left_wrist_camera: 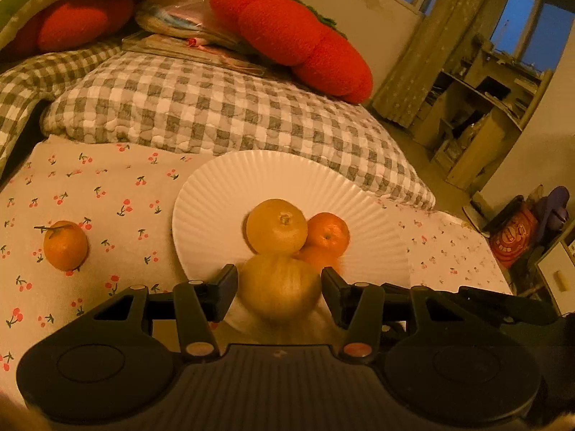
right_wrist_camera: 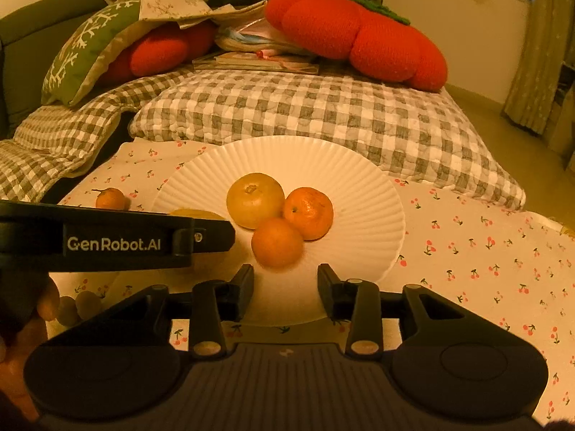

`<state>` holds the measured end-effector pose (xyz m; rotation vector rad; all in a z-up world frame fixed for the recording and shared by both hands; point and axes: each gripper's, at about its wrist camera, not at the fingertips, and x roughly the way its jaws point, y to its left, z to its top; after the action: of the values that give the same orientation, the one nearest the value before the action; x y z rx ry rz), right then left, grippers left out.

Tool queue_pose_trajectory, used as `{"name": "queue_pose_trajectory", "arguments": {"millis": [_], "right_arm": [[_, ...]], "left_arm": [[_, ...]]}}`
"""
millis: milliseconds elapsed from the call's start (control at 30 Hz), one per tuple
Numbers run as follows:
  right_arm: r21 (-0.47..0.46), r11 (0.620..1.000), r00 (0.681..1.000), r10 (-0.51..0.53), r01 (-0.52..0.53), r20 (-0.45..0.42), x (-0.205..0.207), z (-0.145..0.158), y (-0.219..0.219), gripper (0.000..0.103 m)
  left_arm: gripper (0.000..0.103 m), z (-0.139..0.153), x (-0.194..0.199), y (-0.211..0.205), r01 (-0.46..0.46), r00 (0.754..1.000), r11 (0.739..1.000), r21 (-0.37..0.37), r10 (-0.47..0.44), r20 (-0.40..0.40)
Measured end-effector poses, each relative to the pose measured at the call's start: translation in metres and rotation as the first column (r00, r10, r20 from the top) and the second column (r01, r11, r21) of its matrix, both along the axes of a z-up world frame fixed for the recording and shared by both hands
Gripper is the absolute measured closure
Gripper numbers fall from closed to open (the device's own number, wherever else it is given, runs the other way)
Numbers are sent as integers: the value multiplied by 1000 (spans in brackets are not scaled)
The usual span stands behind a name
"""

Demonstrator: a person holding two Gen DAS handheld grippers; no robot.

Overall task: Organize fruits
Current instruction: 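Lower the pear onto the plate with the left tool while the right tool sets its tangerine beside it, then open both tools and withdraw them from the plate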

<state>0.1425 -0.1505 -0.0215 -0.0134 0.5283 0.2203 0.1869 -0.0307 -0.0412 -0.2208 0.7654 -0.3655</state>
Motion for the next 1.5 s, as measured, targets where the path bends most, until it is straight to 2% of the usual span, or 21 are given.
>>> {"name": "queue_pose_trajectory", "arguments": {"millis": [133,267,367,433,533,633,700,967,1067,1233,1400,1500], "right_arm": [[3,1000,1000,-18,18,-9,-2,4,-4,55],[0,999,999,-35,35,8,-10,12,-9,38],[-13,999,998,-52,53,33,-17,19,-13,29],[11,998,997,-69,68,32,-20,24,-17,27],[43,997,997,-71,70,24,-24,26,-21,24],[41,996,997,-74,73,24,-29,27,-19,22],[43,996,997,-74,73,26,-34,29,-18,20],[53,995,994,-90,87,56,-58,36,-23,12],[84,993,996,-81,77,48,-67,37,-24,9],[79,994,994,-75,69,75,-85,39,-20,3],[84,994,995,-78,73,56,-90,36,-16,2],[95,993,996,-76,72,38,-93,34,-15,2]], "left_arm": [[58,6,-3,1,9,1000,1000,9,-10,22],[51,19,-8,6,14,1000,1000,23,-15,18],[42,35,-17,13,-1,999,999,46,0,39],[35,41,-20,18,-31,999,997,64,28,45],[33,47,-25,21,-61,997,991,122,54,57],[32,49,-32,17,-79,995,976,204,65,73],[31,51,-36,17,-92,994,968,234,77,72],[31,61,-59,29,-150,987,944,293,129,91],[31,63,-67,36,-173,984,940,294,154,89],[31,65,-76,40,-208,978,928,309,187,97],[27,66,-87,41,-219,975,922,318,196,103],[26,67,-95,50,-237,971,925,297,219,92]]}}
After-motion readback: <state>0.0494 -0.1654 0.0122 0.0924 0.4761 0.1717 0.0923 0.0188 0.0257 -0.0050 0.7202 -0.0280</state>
